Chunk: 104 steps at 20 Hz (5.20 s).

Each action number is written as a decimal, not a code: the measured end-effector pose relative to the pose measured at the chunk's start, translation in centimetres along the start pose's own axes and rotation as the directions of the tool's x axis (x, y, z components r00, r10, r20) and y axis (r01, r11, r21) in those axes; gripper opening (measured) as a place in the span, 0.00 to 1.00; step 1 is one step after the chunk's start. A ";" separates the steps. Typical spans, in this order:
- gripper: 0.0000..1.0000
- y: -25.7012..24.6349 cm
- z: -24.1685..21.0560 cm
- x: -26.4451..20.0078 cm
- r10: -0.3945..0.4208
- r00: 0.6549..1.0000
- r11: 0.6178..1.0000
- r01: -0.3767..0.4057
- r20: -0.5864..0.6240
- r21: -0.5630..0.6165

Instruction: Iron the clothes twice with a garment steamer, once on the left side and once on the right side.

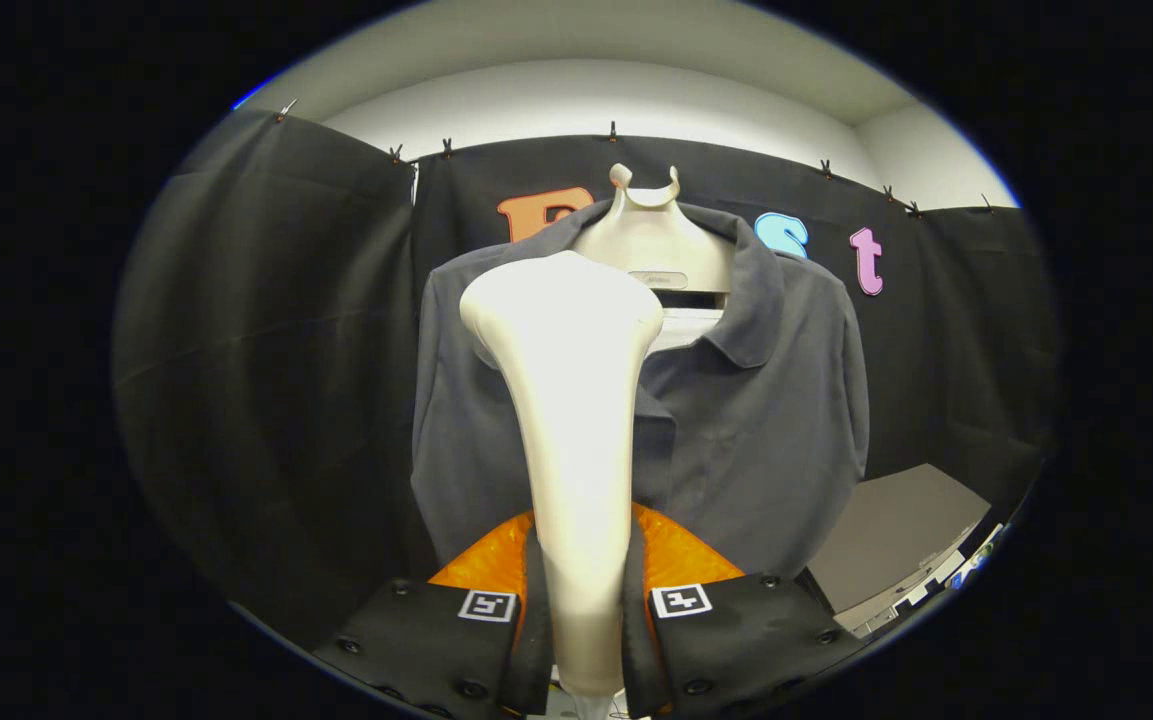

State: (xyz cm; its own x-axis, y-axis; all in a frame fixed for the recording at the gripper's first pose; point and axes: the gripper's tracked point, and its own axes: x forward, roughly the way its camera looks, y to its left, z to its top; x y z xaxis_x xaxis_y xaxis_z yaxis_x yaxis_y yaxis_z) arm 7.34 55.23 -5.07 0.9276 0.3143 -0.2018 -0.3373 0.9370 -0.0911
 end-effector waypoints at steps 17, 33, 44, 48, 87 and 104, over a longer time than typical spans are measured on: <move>0.36 1.5 -6.4 3.5 -0.002 0.995 0.999 -0.003 -0.104 -0.041; 0.36 1.8 -16.2 2.1 0.020 0.967 0.998 -0.032 -0.252 -0.046; 0.36 3.2 -26.2 0.7 0.052 0.928 0.998 -0.064 -0.369 -0.020; 0.36 3.4 -28.9 0.4 0.060 0.913 0.997 -0.072 -0.404 -0.015; 0.36 -17.2 4.1 -10.7 -0.045 0.993 0.999 0.045 0.105 0.002; 0.35 -36.3 8.5 -23.1 -0.173 0.957 0.981 0.147 0.233 0.126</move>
State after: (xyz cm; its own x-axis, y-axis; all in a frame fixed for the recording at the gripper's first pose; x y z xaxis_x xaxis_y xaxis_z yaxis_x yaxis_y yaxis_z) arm -0.44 15.23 11.19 0.9835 0.1739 0.0495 -0.1743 0.9847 0.0037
